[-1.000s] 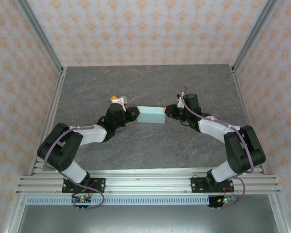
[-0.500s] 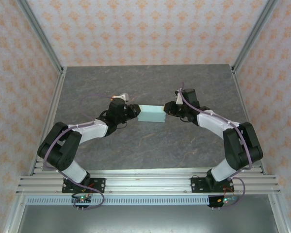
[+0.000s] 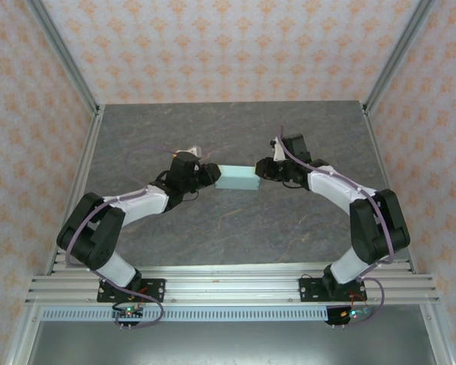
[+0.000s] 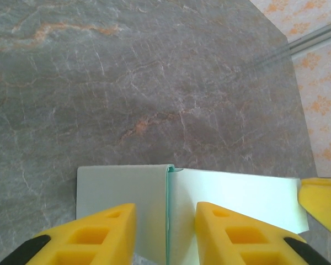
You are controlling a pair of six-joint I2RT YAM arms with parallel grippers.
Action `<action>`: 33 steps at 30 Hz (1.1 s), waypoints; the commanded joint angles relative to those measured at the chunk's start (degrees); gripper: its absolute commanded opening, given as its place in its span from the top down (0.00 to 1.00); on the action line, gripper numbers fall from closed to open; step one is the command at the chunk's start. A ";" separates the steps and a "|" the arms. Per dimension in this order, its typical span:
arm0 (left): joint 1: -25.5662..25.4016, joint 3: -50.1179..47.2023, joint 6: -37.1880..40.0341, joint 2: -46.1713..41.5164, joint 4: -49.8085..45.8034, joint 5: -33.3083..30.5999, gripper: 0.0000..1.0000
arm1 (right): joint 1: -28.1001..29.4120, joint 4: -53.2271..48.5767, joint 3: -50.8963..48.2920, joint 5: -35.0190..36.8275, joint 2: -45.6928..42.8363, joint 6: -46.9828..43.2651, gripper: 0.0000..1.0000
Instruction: Fold the paper box
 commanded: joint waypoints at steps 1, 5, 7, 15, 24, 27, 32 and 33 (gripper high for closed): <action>-2.51 -4.02 0.83 -0.53 -5.45 3.39 0.65 | 2.64 -3.61 -2.70 -2.87 -1.53 -2.86 0.74; -4.56 -6.19 0.64 -2.50 -5.46 1.91 0.62 | 3.49 -2.52 -5.10 -1.93 -3.62 -2.75 0.74; -5.42 -7.30 0.38 -3.25 -5.43 0.80 0.61 | 4.02 -2.84 -6.14 -1.06 -4.55 -2.48 0.74; -6.06 -7.16 0.52 -4.66 -6.30 -1.00 0.59 | 4.79 -3.77 -7.10 1.59 -6.31 -1.71 0.74; -5.83 -6.28 5.67 -9.14 -15.49 -6.76 0.36 | 4.79 -12.66 -4.72 9.96 -7.44 -2.12 0.56; -3.84 -5.09 6.15 -7.89 -14.59 -6.19 0.32 | 4.67 -8.23 -3.68 8.38 -4.18 1.27 0.52; -1.94 1.52 8.15 -0.29 -15.58 -2.60 0.31 | 4.24 -3.40 -0.38 5.90 3.23 4.51 0.51; -1.81 2.45 8.04 1.13 -15.12 -1.79 0.31 | 4.21 -2.52 0.01 5.34 4.21 4.96 0.51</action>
